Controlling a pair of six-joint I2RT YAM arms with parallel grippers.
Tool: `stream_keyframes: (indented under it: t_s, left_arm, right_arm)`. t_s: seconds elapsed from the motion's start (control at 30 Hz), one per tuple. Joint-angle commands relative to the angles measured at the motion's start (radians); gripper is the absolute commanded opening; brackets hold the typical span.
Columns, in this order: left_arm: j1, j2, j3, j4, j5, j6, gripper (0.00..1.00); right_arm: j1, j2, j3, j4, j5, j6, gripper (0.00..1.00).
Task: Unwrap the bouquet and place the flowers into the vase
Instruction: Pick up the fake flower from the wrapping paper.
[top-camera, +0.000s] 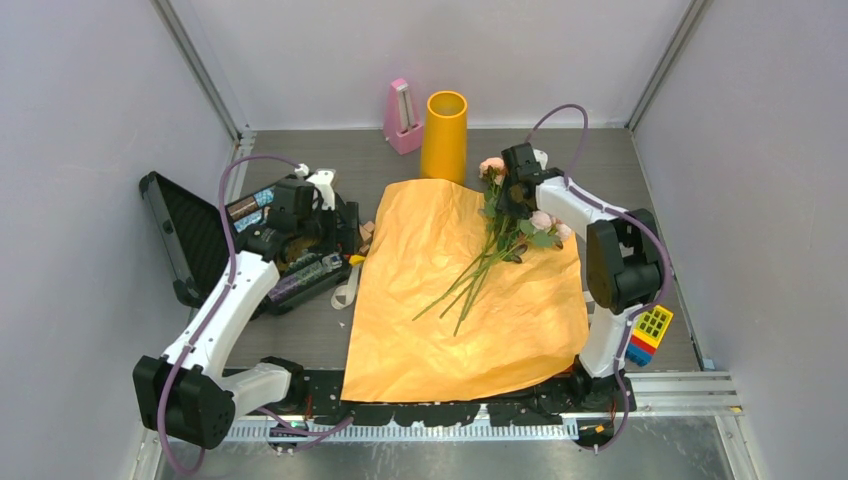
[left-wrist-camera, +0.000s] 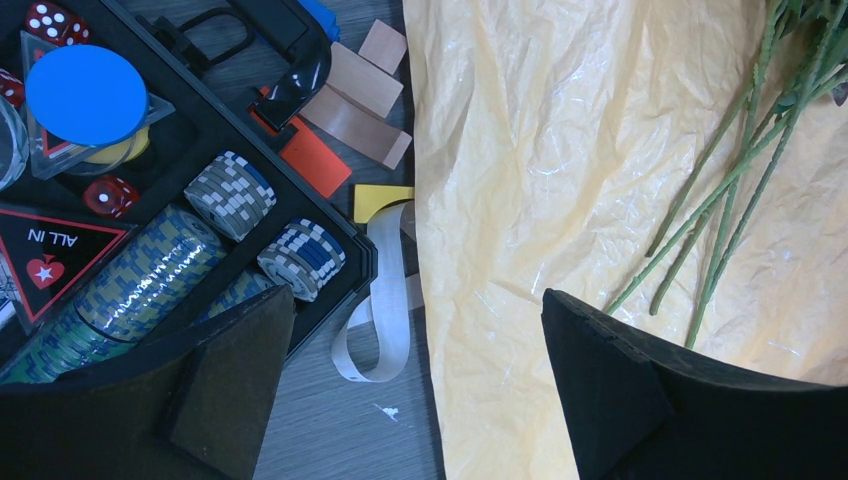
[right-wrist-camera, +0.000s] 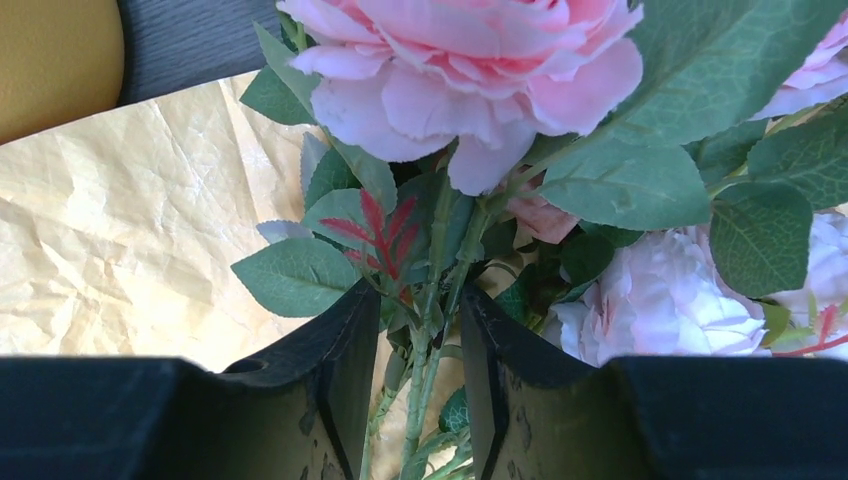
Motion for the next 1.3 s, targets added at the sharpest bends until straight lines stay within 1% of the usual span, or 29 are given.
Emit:
stream_keyframes:
  t_s: [0.0, 0.23, 0.3, 0.33, 0.43, 0.57, 0.6, 0.67, 1.03, 1.27]
  left_arm:
    - [-0.002, -0.029, -0.001, 0.02, -0.007, 0.018, 0.97]
    - [-0.002, -0.03, -0.002, 0.021, -0.005, 0.018, 0.97]
    - [-0.002, -0.028, -0.001, 0.021, -0.005, 0.018, 0.97]
    - [-0.002, -0.028, -0.001, 0.02, -0.005, 0.018, 0.97]
    - [-0.002, -0.028, -0.001, 0.02, -0.007, 0.019, 0.97]
    - [-0.002, -0.03, -0.001, 0.02, -0.008, 0.019, 0.97]
    - [-0.002, -0.03, -0.001, 0.02, -0.008, 0.019, 0.97]
    - [-0.002, -0.031, -0.001, 0.02, -0.006, 0.019, 0.97]
    - [-0.002, -0.036, -0.001, 0.02, -0.008, 0.019, 0.97]
    - [-0.002, -0.038, 0.0, 0.021, -0.008, 0.021, 0.97]
  right_arm:
    - [-0.001, 0.022, 0.059, -0.001, 0.027, 0.013, 0.4]
    - [-0.001, 0.045, 0.071, -0.008, 0.036, 0.008, 0.36]
    - [-0.001, 0.056, 0.082, -0.018, 0.029, 0.004, 0.31]
    - [-0.001, 0.058, 0.087, -0.021, 0.028, 0.004, 0.26]
    - [-0.001, 0.057, 0.093, -0.028, 0.026, 0.007, 0.2]
    - [-0.001, 0.021, 0.09, -0.04, 0.027, 0.021, 0.1]
    - [-0.001, 0.004, 0.085, -0.041, 0.029, 0.023, 0.04]
    - [-0.001, -0.025, 0.077, -0.044, 0.028, 0.031, 0.01]
    - [-0.001, -0.217, 0.015, -0.041, 0.084, 0.07, 0.0]
    - [-0.001, -0.317, 0.011, -0.06, 0.167, 0.051, 0.0]
